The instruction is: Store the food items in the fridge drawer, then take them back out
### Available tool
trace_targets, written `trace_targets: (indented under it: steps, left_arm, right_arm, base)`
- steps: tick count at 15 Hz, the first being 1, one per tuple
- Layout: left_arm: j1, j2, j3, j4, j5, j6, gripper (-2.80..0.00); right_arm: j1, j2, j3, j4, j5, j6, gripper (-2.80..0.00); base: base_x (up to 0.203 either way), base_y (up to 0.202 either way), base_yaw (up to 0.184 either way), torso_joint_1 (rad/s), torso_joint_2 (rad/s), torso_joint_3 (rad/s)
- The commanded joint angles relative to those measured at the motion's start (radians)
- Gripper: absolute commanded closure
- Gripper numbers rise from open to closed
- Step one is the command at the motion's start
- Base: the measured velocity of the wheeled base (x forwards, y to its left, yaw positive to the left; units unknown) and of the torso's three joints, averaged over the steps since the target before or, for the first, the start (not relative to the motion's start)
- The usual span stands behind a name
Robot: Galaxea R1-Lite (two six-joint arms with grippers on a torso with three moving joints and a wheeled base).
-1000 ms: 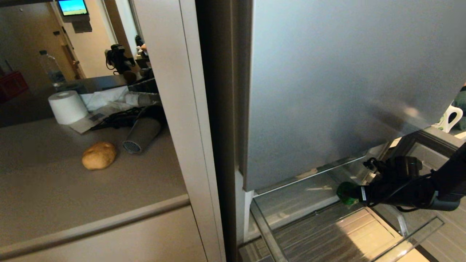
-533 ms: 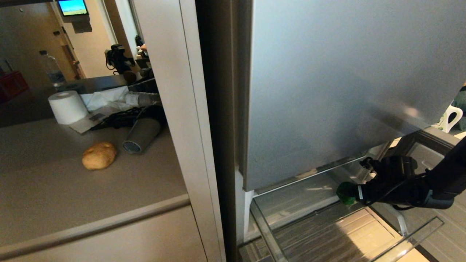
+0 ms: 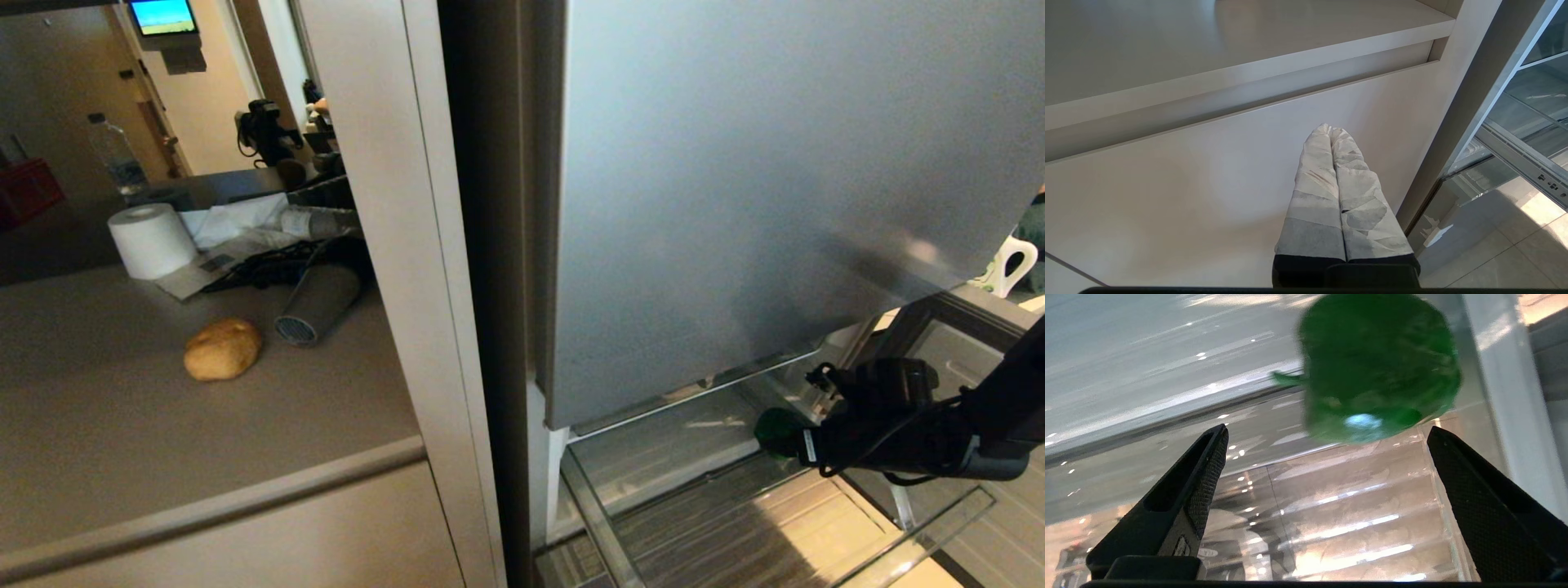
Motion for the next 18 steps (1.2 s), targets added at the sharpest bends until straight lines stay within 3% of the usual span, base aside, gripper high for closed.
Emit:
trace_targets:
  steps: [1,11,18]
  left_arm:
    - [0.000,0.002,0.000,0.000,0.000,0.000,0.00]
    - [0.000,0.002,0.000,0.000,0.001,0.000,0.00]
    - [-0.001,0.002,0.000,0.000,0.000,0.000,0.00]
  right_arm:
    - [0.008,-0.034,0.012,-0.006,0.000,-0.002,-2.80]
    - [0.014,0.098,-0.159,-0.001,0.002,-0.005,-2.80]
    - [0.009,-0.049,-0.027,-0.007,-0.003,-0.035,-2.80]
  base:
    - [0.000,0.000,0.000,0.000,0.00,0.000]
    - [0.000,0.000,0.000,0.000,0.00,0.000]
    - [0.000,0.000,0.000,0.000,0.00,0.000]
